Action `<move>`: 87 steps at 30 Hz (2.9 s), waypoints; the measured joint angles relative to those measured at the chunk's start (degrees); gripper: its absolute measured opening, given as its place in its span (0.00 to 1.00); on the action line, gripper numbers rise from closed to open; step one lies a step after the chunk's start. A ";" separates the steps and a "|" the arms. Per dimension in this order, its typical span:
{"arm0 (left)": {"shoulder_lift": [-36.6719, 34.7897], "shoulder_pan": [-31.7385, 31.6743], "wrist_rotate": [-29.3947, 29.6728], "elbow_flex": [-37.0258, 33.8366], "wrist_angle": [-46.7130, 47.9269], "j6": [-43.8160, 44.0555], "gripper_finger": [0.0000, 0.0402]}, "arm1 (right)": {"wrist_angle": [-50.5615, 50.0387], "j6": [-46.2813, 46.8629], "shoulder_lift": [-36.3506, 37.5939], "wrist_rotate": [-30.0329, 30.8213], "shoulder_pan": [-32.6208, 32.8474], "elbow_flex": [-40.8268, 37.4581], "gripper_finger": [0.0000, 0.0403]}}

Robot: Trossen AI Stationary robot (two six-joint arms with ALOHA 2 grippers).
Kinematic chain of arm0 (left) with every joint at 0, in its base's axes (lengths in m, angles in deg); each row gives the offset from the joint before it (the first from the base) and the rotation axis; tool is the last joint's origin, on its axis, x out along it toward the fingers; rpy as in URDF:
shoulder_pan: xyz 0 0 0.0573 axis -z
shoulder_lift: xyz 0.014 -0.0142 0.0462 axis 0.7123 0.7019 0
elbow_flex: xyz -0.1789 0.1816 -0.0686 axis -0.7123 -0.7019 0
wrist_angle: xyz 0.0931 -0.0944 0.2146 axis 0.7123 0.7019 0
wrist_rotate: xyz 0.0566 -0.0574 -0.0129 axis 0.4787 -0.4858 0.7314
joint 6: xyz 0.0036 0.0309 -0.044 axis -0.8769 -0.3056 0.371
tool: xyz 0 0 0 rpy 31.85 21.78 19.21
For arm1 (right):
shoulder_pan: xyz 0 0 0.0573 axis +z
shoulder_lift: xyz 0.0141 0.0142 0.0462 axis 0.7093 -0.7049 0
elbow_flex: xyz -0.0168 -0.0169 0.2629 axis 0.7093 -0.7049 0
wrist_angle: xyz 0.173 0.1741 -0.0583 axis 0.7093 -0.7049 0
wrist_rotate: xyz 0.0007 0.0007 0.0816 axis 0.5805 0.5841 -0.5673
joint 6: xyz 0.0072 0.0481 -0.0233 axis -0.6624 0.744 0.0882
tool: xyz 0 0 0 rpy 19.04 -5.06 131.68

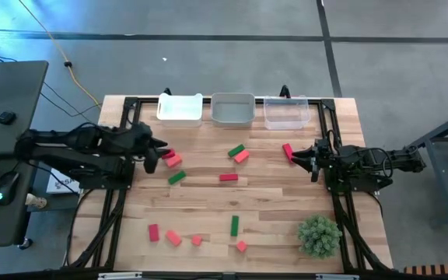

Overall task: Sort & place blocks by color
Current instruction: Put the green wooden block into the white bin

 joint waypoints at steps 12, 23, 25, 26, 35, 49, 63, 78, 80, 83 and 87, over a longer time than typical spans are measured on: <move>12.37 0.00 -6.33 0.30 2.70 8.77 0.39 | -0.02 0.00 0.00 0.00 -0.01 0.00 0.30; 22.39 0.00 -12.09 0.30 2.69 14.19 0.39 | -0.04 0.00 0.00 0.01 0.01 0.00 0.30; 24.01 0.00 -12.32 0.30 2.65 15.25 0.39 | -0.04 0.00 0.00 0.02 0.01 0.00 0.30; 24.87 0.00 -12.53 0.30 2.69 15.67 0.39 | -0.04 0.00 0.02 0.02 0.00 0.00 0.30; 31.19 0.17 -13.22 0.28 2.64 16.40 0.39 | -0.32 0.00 0.02 0.00 0.00 0.00 0.30; 40.28 0.17 -13.19 0.25 2.15 15.83 0.39 | -0.37 0.00 0.02 -0.01 -0.02 0.00 0.30; 45.32 0.17 -12.91 0.23 1.95 14.80 0.39 | -0.55 0.00 -0.02 -0.01 -0.02 0.00 0.30; 51.73 0.17 -13.00 0.23 1.75 13.18 0.39 | -0.70 0.00 -0.03 0.02 -0.01 0.00 0.30; 52.43 0.15 -13.50 0.36 1.62 13.18 0.39 | -0.70 0.00 -0.04 0.00 0.01 0.00 0.30; 53.15 0.13 -13.94 0.45 1.51 13.18 0.38 | -0.70 0.00 -0.04 0.02 0.01 0.00 0.30; 53.21 0.15 -14.15 0.45 1.22 13.18 0.32 | -0.70 0.00 -0.04 0.00 0.01 0.00 0.30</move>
